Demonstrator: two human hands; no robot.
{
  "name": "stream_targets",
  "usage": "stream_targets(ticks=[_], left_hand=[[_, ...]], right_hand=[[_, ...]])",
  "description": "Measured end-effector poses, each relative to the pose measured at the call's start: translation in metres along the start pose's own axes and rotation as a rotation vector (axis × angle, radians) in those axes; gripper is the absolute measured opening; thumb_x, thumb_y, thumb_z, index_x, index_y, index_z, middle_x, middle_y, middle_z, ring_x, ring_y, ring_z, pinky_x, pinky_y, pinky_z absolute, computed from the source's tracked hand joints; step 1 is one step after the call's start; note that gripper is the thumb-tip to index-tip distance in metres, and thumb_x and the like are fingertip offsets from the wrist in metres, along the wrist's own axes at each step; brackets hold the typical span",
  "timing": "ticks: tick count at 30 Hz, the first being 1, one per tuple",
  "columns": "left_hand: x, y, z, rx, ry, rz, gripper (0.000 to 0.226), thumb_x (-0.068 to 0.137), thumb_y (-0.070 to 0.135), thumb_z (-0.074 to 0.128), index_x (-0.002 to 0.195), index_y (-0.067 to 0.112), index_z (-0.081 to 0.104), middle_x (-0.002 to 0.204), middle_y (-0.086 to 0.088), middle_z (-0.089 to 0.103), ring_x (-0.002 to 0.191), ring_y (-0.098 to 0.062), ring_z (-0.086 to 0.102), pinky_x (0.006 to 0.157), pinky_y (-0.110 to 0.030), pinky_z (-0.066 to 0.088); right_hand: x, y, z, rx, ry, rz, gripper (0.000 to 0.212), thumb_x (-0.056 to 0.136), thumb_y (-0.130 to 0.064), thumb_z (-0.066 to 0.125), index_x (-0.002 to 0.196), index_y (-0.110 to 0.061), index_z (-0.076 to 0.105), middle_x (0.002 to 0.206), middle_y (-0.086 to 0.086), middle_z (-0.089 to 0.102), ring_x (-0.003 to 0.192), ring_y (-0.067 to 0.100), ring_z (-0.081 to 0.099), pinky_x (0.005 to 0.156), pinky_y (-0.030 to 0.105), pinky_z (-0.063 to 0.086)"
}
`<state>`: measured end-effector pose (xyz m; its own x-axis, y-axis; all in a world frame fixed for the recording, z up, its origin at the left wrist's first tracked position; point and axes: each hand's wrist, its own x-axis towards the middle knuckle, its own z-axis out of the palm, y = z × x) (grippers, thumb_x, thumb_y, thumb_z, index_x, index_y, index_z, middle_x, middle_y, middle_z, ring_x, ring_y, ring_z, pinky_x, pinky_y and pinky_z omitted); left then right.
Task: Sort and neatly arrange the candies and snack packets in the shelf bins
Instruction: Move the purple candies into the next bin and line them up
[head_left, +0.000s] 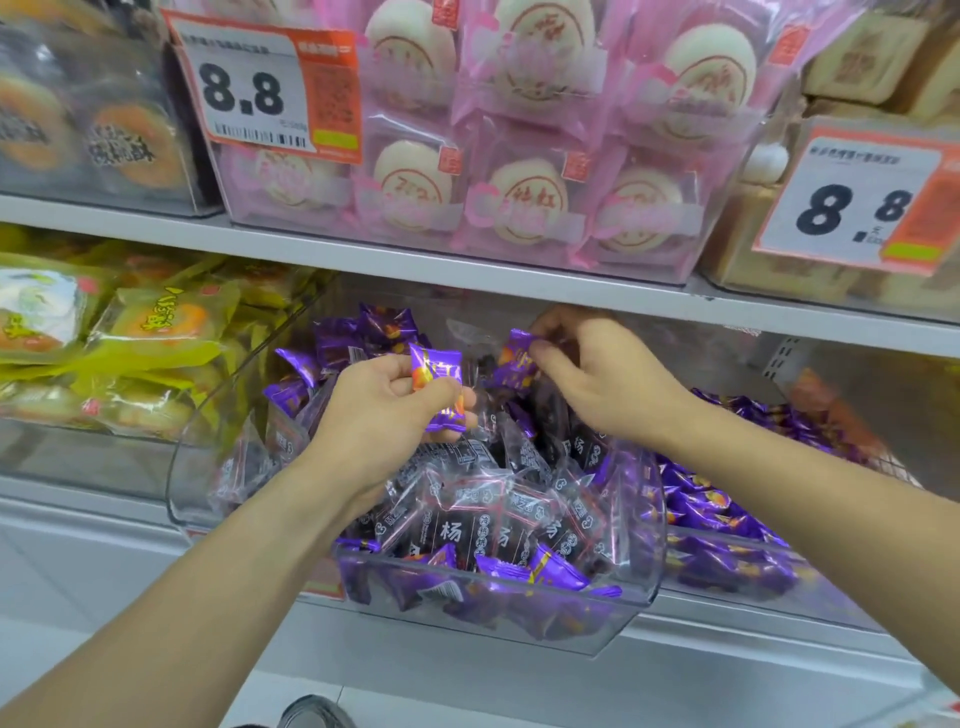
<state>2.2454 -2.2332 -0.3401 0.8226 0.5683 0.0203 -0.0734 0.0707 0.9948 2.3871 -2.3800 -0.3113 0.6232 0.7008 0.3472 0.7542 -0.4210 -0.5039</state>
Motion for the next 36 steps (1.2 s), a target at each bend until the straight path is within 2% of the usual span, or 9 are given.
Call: stream_targets(ticks=[3, 8, 12, 18, 22, 26, 29, 32, 36], left_hand=[[-0.008, 0.006, 0.008, -0.002, -0.065, 0.006, 0.014, 0.089, 0.001, 0.066, 0.102, -0.002, 0.066, 0.088, -0.017, 0.076, 0.076, -0.027, 0.074, 0.061, -0.026, 0.060], [-0.034, 0.013, 0.036, 0.056, -0.280, 0.006, 0.014, 0.093, 0.006, 0.061, 0.104, 0.005, 0.069, 0.096, -0.010, 0.077, 0.087, -0.020, 0.075, 0.068, -0.020, 0.058], [-0.053, 0.014, 0.061, 0.023, -0.437, -0.034, 0.022, 0.099, 0.013, 0.050, 0.108, 0.010, 0.070, 0.096, -0.015, 0.076, 0.087, -0.026, 0.073, 0.077, -0.030, 0.059], [-0.057, 0.017, 0.077, -0.052, -0.322, -0.079, 0.023, 0.098, 0.012, 0.051, 0.105, 0.004, 0.072, 0.096, -0.015, 0.076, 0.085, -0.029, 0.074, 0.075, -0.036, 0.061], [-0.058, 0.020, 0.085, -0.056, -0.280, -0.070, 0.022, 0.098, 0.009, 0.050, 0.100, -0.001, 0.070, 0.093, -0.020, 0.075, 0.082, -0.028, 0.074, 0.062, -0.028, 0.060], [-0.058, 0.017, 0.092, -0.035, -0.282, -0.074, 0.023, 0.098, 0.013, 0.050, 0.100, 0.003, 0.071, 0.096, -0.017, 0.075, 0.080, -0.030, 0.073, 0.062, -0.035, 0.060], [-0.061, 0.018, 0.099, -0.068, -0.325, -0.103, 0.025, 0.093, 0.022, 0.054, 0.096, 0.002, 0.070, 0.094, -0.021, 0.074, 0.080, -0.033, 0.073, 0.062, -0.039, 0.060], [-0.069, 0.017, 0.107, 0.055, -0.451, -0.046, 0.032, 0.083, 0.033, 0.072, 0.102, 0.008, 0.071, 0.096, -0.014, 0.076, 0.086, -0.031, 0.074, 0.073, -0.043, 0.061], [-0.075, 0.014, 0.115, 0.087, -0.493, 0.056, 0.037, 0.077, 0.017, 0.076, 0.113, 0.009, 0.068, 0.095, -0.012, 0.076, 0.078, -0.026, 0.073, 0.063, -0.034, 0.060]], right_hand=[[-0.040, -0.014, -0.011, 0.422, 0.042, 0.077, 0.008, 0.102, -0.015, 0.050, 0.100, -0.016, 0.058, 0.085, 0.003, 0.072, 0.068, 0.017, 0.072, 0.066, 0.034, 0.059], [-0.089, -0.019, -0.020, 0.790, 0.082, 0.303, 0.011, 0.104, -0.014, 0.044, 0.109, -0.009, 0.052, 0.070, 0.007, 0.066, 0.053, 0.028, 0.067, 0.039, 0.036, 0.052], [-0.103, -0.014, -0.027, 0.867, 0.079, 0.340, 0.025, 0.097, -0.027, 0.055, 0.117, -0.012, 0.052, 0.076, 0.011, 0.065, 0.050, 0.031, 0.062, 0.041, 0.035, 0.046], [-0.119, -0.008, -0.046, 0.922, 0.053, 0.362, 0.063, 0.062, -0.021, 0.081, 0.119, -0.017, 0.055, 0.089, 0.004, 0.074, 0.070, 0.022, 0.066, 0.064, 0.026, 0.055], [-0.126, 0.001, -0.063, 0.927, 0.021, 0.378, 0.042, 0.055, -0.009, 0.085, 0.093, -0.008, 0.068, 0.080, 0.005, 0.074, 0.067, 0.014, 0.066, 0.064, 0.020, 0.054], [-0.130, 0.007, -0.084, 0.792, -0.071, 0.282, 0.021, 0.077, -0.011, 0.078, 0.096, -0.017, 0.073, 0.087, 0.006, 0.075, 0.070, 0.010, 0.063, 0.068, 0.017, 0.050], [-0.134, 0.012, -0.097, 0.709, -0.212, 0.256, 0.031, 0.080, -0.010, 0.079, 0.106, -0.025, 0.070, 0.098, 0.009, 0.073, 0.075, 0.017, 0.065, 0.061, 0.019, 0.050], [-0.135, 0.019, -0.100, 0.676, -0.178, 0.307, 0.048, 0.064, -0.010, 0.090, 0.105, -0.022, 0.067, 0.093, 0.010, 0.071, 0.071, 0.023, 0.067, 0.061, 0.028, 0.054], [-0.133, 0.026, -0.104, 0.878, -0.196, 0.309, 0.029, 0.062, -0.018, 0.086, 0.087, -0.015, 0.073, 0.087, 0.020, 0.073, 0.071, 0.025, 0.066, 0.064, 0.028, 0.057]])
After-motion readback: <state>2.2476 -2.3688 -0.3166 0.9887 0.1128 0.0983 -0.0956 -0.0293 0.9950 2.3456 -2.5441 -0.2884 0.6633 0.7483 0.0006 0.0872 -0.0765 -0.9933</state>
